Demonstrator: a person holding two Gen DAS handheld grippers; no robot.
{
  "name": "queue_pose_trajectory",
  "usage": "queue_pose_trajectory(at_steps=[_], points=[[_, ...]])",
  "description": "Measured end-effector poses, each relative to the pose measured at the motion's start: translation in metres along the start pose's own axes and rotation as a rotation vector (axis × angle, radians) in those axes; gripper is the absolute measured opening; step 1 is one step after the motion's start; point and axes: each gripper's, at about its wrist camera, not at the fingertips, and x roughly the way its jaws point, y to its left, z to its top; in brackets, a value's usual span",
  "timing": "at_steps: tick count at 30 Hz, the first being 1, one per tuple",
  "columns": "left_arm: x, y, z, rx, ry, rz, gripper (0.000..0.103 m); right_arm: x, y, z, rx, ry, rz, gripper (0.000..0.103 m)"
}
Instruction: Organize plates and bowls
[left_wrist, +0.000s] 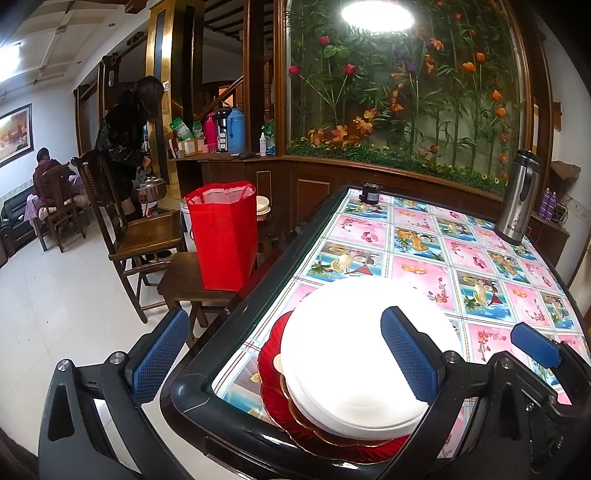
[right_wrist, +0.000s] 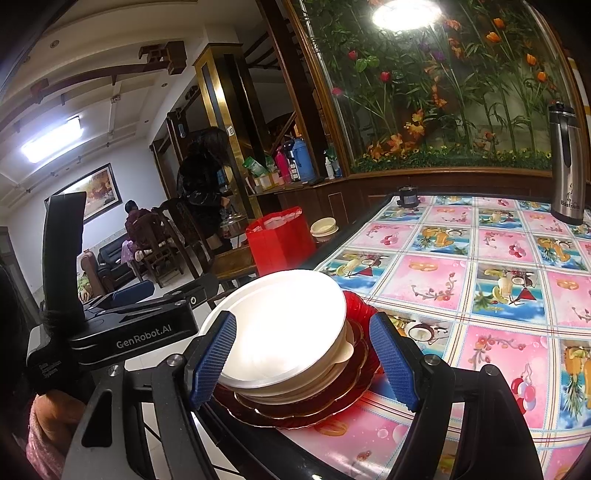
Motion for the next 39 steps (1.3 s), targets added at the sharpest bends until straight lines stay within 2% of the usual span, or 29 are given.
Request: queue_pose_trajectory(at_steps=[39], points=[[0.004, 0.015, -0.012, 0.011, 0.021, 0.034, 0.103, 0.001, 0.003, -0.001, -0.006, 0.01, 0.005, 0.076]])
